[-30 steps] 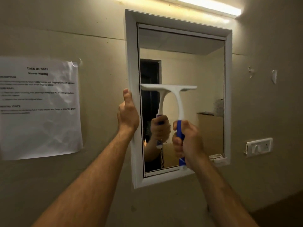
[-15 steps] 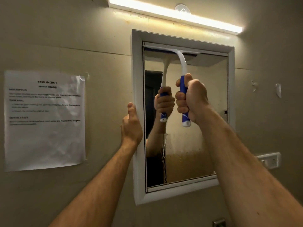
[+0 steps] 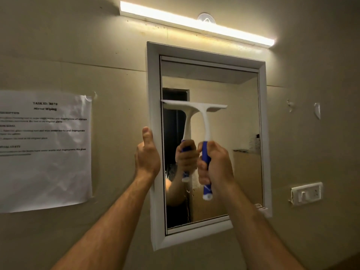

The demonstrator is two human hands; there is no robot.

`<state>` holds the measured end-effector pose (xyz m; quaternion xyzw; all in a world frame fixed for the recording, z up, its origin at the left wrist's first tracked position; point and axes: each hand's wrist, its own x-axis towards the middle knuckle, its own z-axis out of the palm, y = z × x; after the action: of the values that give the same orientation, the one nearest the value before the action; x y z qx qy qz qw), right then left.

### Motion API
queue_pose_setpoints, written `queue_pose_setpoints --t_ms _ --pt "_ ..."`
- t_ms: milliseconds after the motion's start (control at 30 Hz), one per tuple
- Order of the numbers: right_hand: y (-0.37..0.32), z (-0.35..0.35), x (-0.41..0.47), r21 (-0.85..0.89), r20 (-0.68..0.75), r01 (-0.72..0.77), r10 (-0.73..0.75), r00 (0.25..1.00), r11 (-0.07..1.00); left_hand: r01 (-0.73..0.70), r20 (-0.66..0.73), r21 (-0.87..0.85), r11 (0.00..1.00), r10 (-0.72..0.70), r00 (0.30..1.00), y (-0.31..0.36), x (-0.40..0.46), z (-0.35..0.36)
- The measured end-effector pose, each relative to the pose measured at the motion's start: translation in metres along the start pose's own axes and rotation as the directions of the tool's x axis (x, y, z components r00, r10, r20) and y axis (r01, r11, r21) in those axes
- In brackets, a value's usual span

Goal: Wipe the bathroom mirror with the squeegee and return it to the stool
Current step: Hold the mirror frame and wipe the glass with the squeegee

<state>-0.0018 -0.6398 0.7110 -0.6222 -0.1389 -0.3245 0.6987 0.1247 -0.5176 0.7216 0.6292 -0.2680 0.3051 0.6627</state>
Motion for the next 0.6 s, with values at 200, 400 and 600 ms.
queue_pose_setpoints --t_ms 200,400,600 --pt "-0.050 0.014 0.037 0.086 0.075 0.048 -0.054 0.996 0.995 -0.007 -0.016 0.001 1.000 0.007 1.000 -0.001 0.000 0.000" --pt "0.004 -0.004 0.006 0.072 0.025 -0.023 0.022 0.999 0.997 -0.007 -0.024 0.011 1.000 0.007 1.000 -0.003 0.000 0.000" --pt "0.080 -0.034 -0.052 0.037 -0.049 -0.158 0.160 0.986 0.987 -0.001 -0.034 0.003 1.000 0.001 0.999 -0.004 0.000 0.000"
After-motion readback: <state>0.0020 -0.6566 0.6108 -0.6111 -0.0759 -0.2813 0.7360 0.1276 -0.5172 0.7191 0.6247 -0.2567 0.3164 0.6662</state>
